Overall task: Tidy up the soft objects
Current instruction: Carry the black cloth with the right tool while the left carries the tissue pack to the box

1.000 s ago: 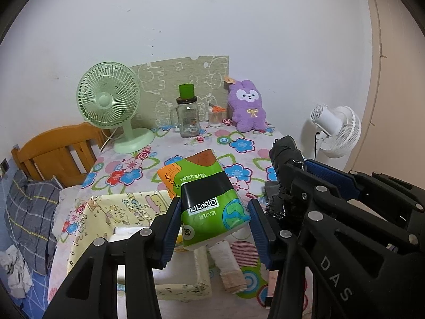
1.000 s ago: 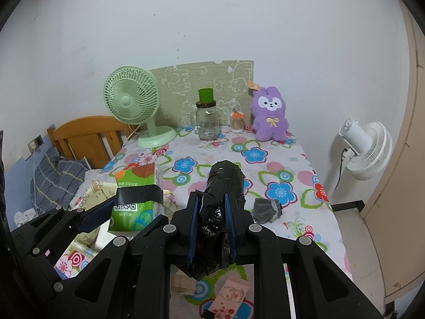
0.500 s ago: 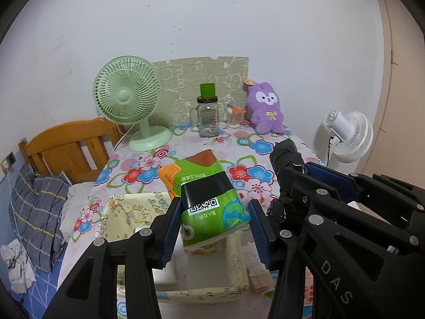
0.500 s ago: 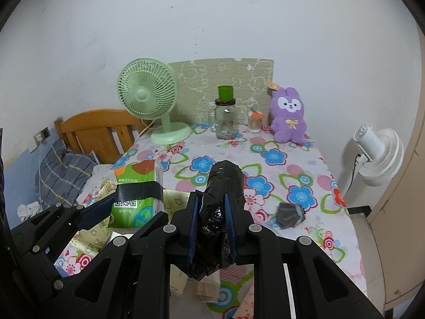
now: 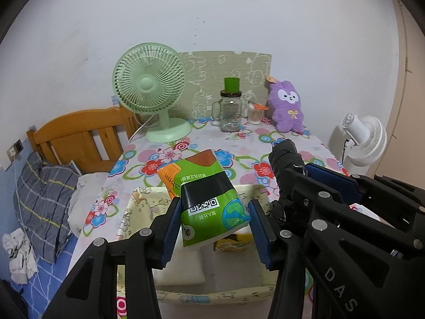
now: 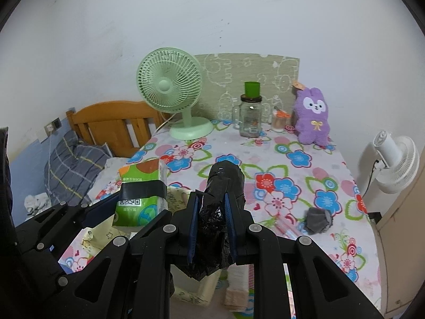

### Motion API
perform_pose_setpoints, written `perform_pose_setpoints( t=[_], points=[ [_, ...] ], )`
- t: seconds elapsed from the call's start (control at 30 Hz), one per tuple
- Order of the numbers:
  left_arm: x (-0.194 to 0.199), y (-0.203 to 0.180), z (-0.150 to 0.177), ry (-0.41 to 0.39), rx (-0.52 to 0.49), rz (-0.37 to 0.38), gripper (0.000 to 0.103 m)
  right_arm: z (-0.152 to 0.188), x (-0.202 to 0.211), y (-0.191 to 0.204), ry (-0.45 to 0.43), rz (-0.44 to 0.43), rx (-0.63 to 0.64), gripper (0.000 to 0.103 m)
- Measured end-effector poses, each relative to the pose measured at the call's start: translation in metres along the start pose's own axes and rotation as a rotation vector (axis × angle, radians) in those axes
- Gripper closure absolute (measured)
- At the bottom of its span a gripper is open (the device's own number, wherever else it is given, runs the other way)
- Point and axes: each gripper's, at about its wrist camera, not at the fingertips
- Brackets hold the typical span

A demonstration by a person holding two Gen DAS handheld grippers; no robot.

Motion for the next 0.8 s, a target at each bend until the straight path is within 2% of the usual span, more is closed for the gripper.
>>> perform_pose_setpoints(
  t=[0.8],
  points=[
    [-0.038, 0.045, 0.018, 0.114, 0.059, -0.050, 0.051, 0.004, -0.054, 0.042, 0.111, -0.087, 0.058, 0.081]
  ],
)
Point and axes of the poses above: each gripper's, at about its wrist camera, not at the fingertips, and x roughly against the way its jaws point, y to its left, z to its underside, and after that the axes turned 11 degrees about y, right-handed
